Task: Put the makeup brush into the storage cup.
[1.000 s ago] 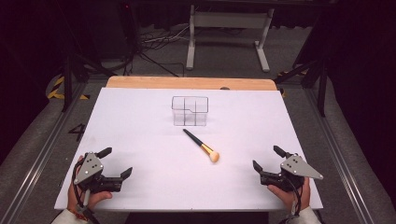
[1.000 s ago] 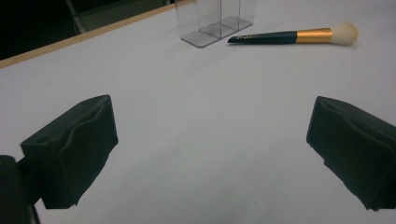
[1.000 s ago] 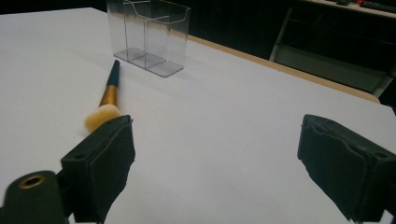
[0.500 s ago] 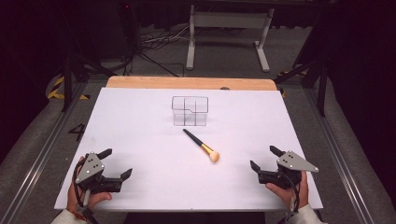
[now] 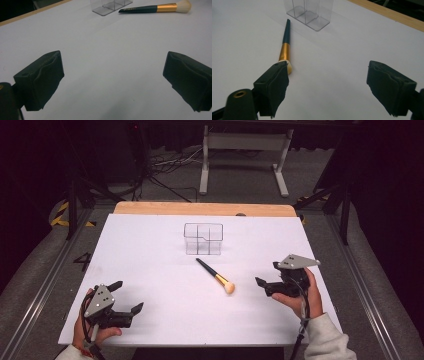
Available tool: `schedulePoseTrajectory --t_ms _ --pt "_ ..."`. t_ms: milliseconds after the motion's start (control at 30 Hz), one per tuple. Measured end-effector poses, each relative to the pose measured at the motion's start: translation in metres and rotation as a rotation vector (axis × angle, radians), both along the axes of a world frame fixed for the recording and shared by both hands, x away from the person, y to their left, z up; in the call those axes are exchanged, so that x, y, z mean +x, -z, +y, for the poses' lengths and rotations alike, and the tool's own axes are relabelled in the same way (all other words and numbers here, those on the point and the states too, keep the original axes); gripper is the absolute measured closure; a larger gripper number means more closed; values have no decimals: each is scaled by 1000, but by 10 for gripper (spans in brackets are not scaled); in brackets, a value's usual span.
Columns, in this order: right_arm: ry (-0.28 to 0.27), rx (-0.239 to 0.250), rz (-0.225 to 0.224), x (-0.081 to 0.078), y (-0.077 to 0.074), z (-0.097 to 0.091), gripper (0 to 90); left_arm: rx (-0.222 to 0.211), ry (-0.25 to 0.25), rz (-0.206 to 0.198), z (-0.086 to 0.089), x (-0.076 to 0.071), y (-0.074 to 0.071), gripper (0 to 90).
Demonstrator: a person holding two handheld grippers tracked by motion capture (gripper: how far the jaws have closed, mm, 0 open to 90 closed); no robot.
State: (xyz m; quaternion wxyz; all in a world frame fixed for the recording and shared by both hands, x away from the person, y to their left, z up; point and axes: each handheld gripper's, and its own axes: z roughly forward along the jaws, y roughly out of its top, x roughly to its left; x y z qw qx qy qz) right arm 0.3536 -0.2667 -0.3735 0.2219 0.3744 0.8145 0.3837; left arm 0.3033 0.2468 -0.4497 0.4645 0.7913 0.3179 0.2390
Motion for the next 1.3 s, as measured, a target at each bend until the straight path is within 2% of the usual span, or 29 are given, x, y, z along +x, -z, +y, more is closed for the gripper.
schedulePoseTrajectory --t_ms 200,367,400,467,500,533,733,967,1033,1100,1133,1300 --pt "-44 -87 147 30 -8 36 207 17 7 -4 -2 0 0 39" --pt "-91 -165 286 54 -2 72 234 33 12 0 -5 0 2 40" --pt "-91 -165 286 54 -2 72 234 42 15 -3 -6 0 2 40" --pt "-108 -200 361 67 5 93 244 52 19 -1 -7 0 3 42" --pt "-108 -200 361 67 5 93 244 52 19 -1 -7 0 3 42" --pt "-123 -205 382 70 6 97 250 53 23 1 -7 0 3 42" --pt "-131 -295 482 84 25 124 305 59 30 3 -8 -1 4 42" --pt "-127 -372 545 94 43 136 430 68 31 2 -9 -1 5 46" --pt "-133 -377 555 95 47 139 477 68 32 1 -9 -1 5 48" --pt "-141 -381 555 95 49 139 484 67 31 3 -9 -1 5 48" --pt "-131 -373 547 96 49 139 509 68 32 4 -8 -1 5 48" --pt "-121 -400 516 95 49 139 616 75 37 0 -10 -1 5 50"
